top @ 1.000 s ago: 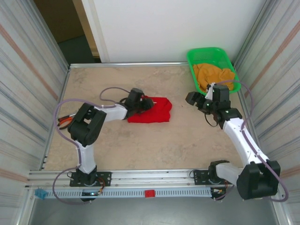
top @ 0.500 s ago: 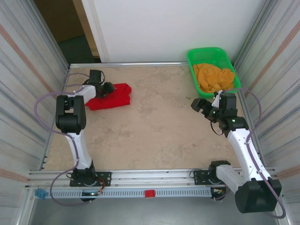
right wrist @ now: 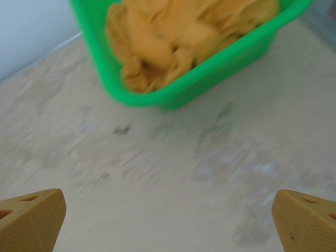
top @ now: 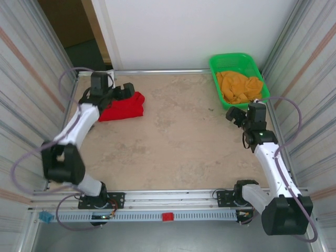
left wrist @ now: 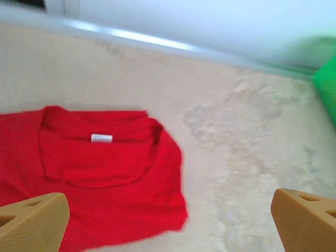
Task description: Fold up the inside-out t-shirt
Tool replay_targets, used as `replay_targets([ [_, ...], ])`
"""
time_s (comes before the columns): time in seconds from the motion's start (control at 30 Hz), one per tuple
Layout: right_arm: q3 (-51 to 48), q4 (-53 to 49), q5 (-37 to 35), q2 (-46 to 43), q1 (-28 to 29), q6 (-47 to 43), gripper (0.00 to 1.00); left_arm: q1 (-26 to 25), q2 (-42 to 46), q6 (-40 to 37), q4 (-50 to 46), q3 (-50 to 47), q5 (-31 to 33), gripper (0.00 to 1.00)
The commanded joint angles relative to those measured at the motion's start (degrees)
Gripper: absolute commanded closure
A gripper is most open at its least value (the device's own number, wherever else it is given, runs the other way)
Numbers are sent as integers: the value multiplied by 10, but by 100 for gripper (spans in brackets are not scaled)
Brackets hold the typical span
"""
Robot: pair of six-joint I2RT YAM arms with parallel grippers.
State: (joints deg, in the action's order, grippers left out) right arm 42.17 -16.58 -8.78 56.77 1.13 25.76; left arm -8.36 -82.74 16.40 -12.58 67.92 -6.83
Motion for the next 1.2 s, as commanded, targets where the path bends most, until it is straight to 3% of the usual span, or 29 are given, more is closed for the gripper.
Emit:
replay_targets([
  [0.0,-47,146,-113,34,1,-76,1,-20,116,-28,80,-138,137,1],
  [0.13,-97,267,-139,94,10,-153,1,-28,258,-74,259,-346,265,1],
  [0.23,-129,338,-131,130,5,-166,1,-21,286,-120,313,-423,343,1],
  [0.33,-150,404,-89,173,7,-171,1,0,238,-134,343,-445,316,1],
  [0.5,-201,554,4,215,1,-213,1,-1,55,-205,603,-495,295,1],
  [0.57,-230,636,30,248,-14,-212,1,8,7,-205,653,-499,250,1],
  [0.67,-236,765,38,335,-36,-192,1,26,-6,-204,621,-480,189,1],
  [0.7,-203,643,60,309,-40,-189,1,43,-10,-196,632,-485,154,1],
  [0.73,-181,605,62,310,-38,-195,1,49,-32,-197,680,-498,141,1],
  [0.77,-198,680,54,334,-32,-203,1,51,-55,-206,717,-497,139,1],
  [0.83,-186,611,56,310,-32,-199,1,53,-32,-203,581,-451,106,1],
  [0.87,-199,662,45,323,-25,-205,1,59,-47,-203,598,-446,99,1],
  [0.9,-198,648,27,316,-15,-210,1,68,-51,-199,606,-446,83,1],
  [1.17,-176,611,86,324,-37,-205,1,71,-44,-194,573,-438,76,1],
])
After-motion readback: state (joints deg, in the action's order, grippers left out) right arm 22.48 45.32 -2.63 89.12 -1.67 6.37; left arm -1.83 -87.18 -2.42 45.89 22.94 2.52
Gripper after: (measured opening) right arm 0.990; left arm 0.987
